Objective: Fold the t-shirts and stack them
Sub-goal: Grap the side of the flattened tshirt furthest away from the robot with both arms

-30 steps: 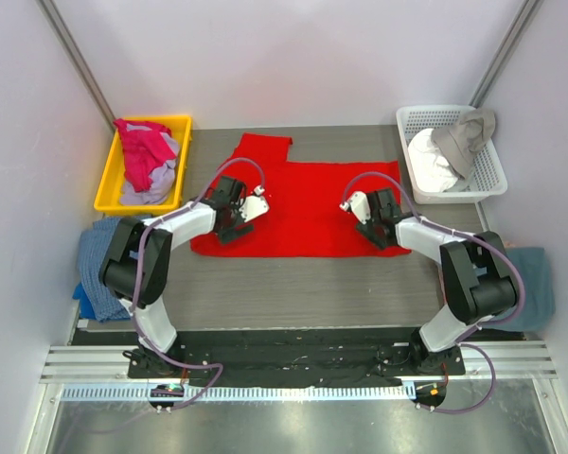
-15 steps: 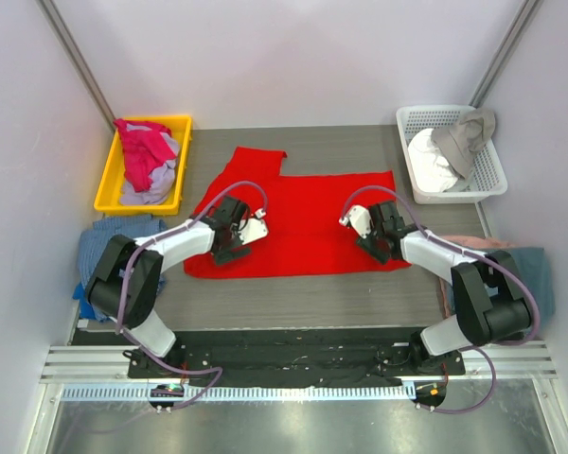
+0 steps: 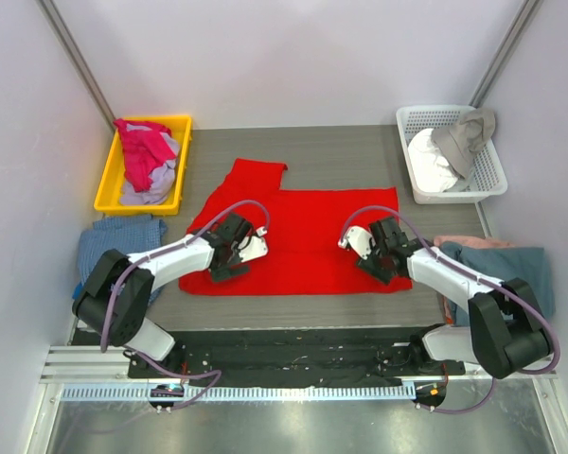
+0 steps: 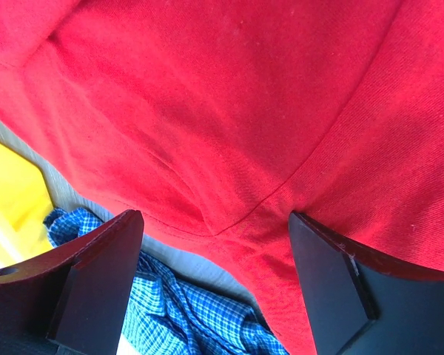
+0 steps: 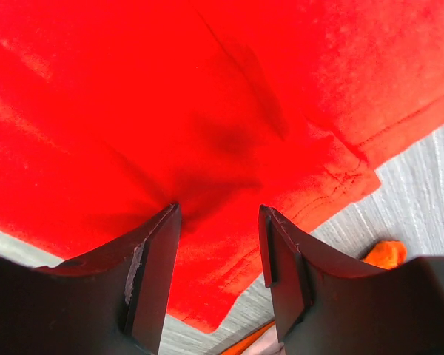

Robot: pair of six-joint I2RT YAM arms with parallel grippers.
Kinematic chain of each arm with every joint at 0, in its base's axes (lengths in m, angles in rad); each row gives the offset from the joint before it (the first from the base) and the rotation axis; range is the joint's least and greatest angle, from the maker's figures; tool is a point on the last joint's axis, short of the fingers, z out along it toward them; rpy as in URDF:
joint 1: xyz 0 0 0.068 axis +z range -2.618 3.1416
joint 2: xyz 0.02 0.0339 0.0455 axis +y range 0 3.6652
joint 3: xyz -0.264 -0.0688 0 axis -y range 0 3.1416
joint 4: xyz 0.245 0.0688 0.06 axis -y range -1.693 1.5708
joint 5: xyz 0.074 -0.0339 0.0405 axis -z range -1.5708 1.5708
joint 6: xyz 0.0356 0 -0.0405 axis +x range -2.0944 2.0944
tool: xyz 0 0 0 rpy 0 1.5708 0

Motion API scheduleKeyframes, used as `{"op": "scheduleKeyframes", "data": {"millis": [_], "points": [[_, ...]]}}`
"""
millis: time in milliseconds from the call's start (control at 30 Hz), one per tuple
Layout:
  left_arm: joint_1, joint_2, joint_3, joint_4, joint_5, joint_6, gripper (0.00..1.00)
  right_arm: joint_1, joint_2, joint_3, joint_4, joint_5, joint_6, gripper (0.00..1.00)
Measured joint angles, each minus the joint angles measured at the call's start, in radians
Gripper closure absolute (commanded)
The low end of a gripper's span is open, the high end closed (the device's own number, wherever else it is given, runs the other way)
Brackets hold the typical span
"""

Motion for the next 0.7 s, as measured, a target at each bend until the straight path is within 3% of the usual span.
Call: {"op": "scheduleKeyframes", "data": {"millis": [500, 700], "points": [[-0.054, -0.11, -0.068, -0.094, 0.031, -0.068, 0.13, 0.001, -0.044, 0.013, -0.249, -0.115, -0.058, 0.43], [-0.057, -0.226, -0.065, -0.17, 0.05, -0.083, 0.1, 0.002, -0.116, 0.011, -0.34, -0.114, -0.058, 0.43]]}}
